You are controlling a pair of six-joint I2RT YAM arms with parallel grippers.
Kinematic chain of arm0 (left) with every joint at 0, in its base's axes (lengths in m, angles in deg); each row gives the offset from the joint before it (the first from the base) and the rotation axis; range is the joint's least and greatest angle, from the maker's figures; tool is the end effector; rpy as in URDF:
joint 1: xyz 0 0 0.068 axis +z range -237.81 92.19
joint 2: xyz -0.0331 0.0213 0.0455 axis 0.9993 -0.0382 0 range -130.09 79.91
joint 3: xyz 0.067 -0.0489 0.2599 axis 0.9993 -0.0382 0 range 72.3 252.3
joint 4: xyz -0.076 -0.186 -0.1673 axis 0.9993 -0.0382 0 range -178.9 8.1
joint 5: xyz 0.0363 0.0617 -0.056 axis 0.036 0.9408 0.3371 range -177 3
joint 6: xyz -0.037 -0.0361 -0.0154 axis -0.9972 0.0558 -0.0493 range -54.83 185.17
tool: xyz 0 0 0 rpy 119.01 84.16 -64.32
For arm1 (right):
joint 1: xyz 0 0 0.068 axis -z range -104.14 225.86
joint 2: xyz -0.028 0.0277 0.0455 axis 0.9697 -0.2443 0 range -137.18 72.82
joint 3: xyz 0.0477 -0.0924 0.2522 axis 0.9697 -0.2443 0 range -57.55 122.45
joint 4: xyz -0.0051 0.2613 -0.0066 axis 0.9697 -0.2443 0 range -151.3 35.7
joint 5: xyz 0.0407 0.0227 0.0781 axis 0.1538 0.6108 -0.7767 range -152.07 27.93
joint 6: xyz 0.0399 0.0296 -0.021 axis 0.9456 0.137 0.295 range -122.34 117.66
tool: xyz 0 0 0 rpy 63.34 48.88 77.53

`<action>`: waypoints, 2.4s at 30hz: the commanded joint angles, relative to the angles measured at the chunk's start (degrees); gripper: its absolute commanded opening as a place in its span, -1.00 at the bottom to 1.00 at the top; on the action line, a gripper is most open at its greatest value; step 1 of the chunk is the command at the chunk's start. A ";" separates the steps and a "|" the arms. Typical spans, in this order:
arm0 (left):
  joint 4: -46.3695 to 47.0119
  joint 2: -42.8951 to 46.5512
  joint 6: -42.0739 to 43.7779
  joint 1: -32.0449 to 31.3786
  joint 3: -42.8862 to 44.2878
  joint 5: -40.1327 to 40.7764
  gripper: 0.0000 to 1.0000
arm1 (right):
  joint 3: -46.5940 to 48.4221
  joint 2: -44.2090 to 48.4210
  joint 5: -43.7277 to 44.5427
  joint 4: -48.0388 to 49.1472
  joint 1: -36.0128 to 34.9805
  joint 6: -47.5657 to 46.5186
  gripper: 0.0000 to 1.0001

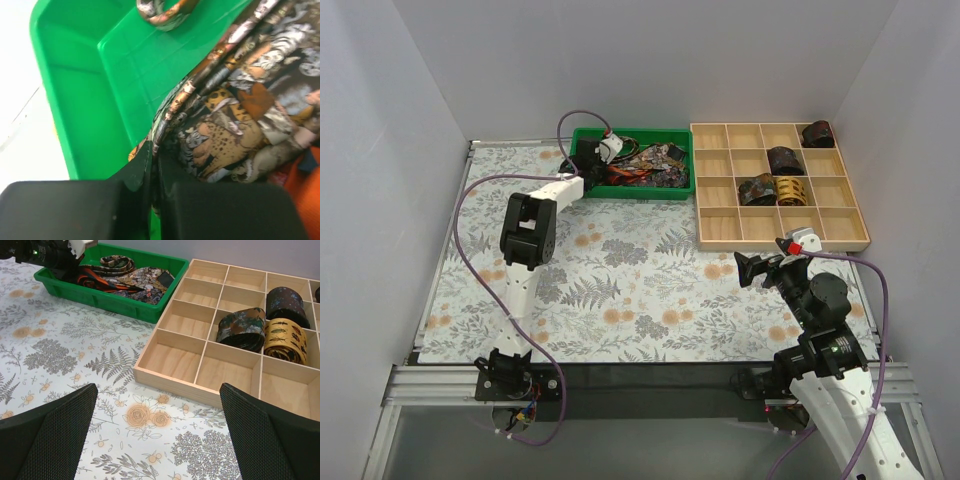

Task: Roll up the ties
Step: Grab a tie with the left arm, then move the tie to the center of the board

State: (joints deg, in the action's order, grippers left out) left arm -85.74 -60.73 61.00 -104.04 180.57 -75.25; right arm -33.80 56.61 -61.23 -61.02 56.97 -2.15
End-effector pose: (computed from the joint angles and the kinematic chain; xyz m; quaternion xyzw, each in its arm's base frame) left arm 0.5311 -0.1470 0.1362 0.0472 0.8871 0.0102 0.4591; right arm 0.1053 0.0354 0.2805 -0.1089 0.6935 0.1130 0.7032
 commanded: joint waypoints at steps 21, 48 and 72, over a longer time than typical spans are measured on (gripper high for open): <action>-9.00 35.40 -2.87 -0.47 7.23 4.96 -1.00 | 0.60 3.81 -3.04 2.68 -0.35 0.25 0.97; -26.65 71.19 -29.59 -9.70 -24.05 -40.31 -1.00 | 4.54 -1.72 -14.29 0.13 -0.27 1.57 0.97; -32.64 34.07 -6.92 -14.88 -27.07 -47.08 -1.00 | 9.56 -15.33 -24.57 -5.58 -0.61 1.48 0.97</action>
State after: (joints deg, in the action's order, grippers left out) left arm -118.55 -25.21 48.92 -115.75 149.73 -118.52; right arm -27.18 43.58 -82.54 -65.18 56.92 -1.02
